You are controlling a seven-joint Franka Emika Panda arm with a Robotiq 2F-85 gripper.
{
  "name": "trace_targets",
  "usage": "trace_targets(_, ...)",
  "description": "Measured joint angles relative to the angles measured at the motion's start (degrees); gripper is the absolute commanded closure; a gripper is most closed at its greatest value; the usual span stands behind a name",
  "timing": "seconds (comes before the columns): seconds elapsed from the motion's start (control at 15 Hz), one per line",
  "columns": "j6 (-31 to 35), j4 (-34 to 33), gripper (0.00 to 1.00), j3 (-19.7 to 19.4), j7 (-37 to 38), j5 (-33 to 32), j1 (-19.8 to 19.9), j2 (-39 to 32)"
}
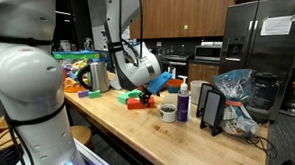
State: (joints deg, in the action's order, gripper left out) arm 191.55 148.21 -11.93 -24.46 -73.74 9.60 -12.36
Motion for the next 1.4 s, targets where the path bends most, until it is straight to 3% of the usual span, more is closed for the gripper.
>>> trace_targets(0.4, -0.06, -2.46, 0.00, -0.03, -0.01, 0.01, 0.03, -2.16)
trace_targets(1.4, 0.02, -5.71, 0.00, -2.48, 0.00, 1.05, -5.36, -4.76)
